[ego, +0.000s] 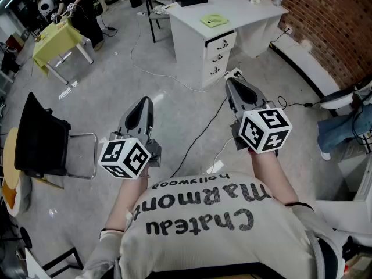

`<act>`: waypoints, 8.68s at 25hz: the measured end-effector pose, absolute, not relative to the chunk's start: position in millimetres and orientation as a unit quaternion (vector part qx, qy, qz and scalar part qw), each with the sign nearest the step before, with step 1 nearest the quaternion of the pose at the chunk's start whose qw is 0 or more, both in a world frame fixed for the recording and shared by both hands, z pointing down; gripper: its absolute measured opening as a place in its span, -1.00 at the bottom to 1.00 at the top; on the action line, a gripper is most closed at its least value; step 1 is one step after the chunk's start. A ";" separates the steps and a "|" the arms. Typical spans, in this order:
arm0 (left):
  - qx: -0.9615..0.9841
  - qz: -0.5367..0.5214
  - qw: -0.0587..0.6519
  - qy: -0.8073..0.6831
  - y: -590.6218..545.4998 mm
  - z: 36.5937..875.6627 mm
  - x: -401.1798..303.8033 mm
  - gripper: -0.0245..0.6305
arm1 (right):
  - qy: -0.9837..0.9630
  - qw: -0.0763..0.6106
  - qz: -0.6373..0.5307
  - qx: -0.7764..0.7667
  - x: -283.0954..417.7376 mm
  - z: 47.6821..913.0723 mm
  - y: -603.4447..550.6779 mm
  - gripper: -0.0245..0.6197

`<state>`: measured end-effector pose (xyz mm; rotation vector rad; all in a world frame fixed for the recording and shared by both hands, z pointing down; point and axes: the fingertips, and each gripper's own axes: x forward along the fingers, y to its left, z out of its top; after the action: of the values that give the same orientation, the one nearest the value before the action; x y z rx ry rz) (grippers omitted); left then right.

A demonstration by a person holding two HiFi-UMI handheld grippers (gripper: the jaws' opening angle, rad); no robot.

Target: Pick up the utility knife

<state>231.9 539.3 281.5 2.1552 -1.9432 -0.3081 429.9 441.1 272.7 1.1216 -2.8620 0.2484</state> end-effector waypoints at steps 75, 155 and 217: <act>0.706 -0.124 0.155 -0.680 -61.1 325.6 -129.3 -0.92 | -0.945 0.084 0.147 0.281 46.5 337.0 -185.5 -0.91; 0.763 -0.020 0.156 -0.627 -473.0 406.7 -439.9 -0.92 | -0.668 0.259 0.393 0.576 -118.2 622.9 -554.1 -0.54; 0.792 -0.033 0.106 -0.600 -430.2 356.5 -337.8 -0.92 | -0.731 0.222 0.414 0.495 -88.0 547.7 -487.2 -0.77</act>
<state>-337.8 -430.2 356.5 2.3338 -1.7686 -0.0959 -88.0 -487.2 547.7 1.3666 -2.0194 1.1431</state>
